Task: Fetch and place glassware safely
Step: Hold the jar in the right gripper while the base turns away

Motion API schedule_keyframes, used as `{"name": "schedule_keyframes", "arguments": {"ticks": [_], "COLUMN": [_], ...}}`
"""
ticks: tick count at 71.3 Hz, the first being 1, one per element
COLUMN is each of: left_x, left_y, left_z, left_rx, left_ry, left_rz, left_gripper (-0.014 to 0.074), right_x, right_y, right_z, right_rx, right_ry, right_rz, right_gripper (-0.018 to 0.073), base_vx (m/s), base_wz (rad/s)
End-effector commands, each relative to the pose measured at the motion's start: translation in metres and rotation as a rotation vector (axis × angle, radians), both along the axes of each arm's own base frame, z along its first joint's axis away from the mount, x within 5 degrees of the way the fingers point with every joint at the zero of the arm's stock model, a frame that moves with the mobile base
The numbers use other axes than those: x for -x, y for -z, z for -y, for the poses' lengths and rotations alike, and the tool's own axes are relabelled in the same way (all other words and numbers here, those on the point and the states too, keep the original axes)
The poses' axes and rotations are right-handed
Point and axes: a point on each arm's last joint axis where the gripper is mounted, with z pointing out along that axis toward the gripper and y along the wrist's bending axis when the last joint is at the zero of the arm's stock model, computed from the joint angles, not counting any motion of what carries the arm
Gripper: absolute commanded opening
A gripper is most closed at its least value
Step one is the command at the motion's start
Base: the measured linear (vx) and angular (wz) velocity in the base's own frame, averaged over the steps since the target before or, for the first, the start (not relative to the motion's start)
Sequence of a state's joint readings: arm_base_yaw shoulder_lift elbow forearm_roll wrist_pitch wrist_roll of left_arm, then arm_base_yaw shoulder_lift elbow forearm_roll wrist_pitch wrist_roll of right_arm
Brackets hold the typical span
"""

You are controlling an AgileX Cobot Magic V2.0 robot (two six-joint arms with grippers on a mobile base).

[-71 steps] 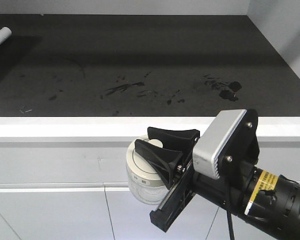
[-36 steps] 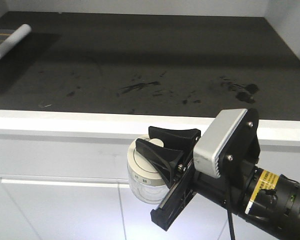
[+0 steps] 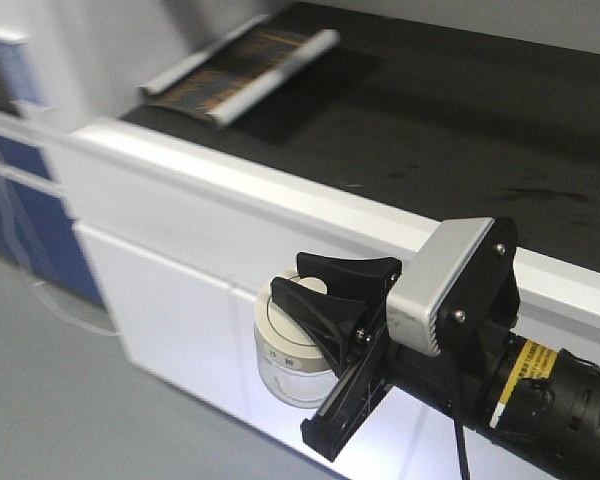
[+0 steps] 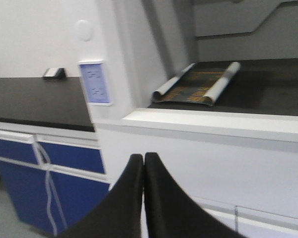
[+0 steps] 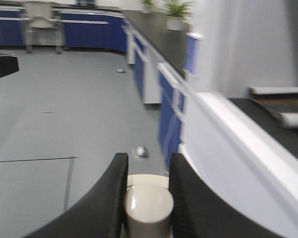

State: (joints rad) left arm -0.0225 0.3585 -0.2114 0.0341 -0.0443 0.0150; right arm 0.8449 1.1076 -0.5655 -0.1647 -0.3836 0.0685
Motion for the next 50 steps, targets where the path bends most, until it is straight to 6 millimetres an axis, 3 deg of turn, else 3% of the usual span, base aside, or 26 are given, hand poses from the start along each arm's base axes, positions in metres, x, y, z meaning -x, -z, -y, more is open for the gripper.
{"name": "schedule_keyframes", "arguments": {"ticks": [1, 20, 50], "left_x": [-0.0002, -0.0002, -0.0002], "left_y": [-0.0164, -0.0164, -0.0164], "left_z": [0.0004, 0.0004, 0.0004], "left_rx": [0.019, 0.019, 0.019], "left_ry": [0.005, 0.005, 0.005], "left_rz": [0.096, 0.096, 0.096], "left_gripper": [-0.0007, -0.0007, -0.0007], "right_x": [0.0021, 0.0021, 0.0021], "right_y": [-0.0249, -0.0249, -0.0249], "right_z": [0.0009, 0.0009, 0.0009], "right_rx": [-0.117, -0.117, -0.117], "right_ry": [-0.014, -0.014, -0.014], "right_rz": [0.102, 0.102, 0.102], "right_gripper": [-0.0003, -0.0003, -0.0003], "base_vx": [-0.03, -0.01, 0.13], "base_wz": [0.93, 0.87, 0.66]}}
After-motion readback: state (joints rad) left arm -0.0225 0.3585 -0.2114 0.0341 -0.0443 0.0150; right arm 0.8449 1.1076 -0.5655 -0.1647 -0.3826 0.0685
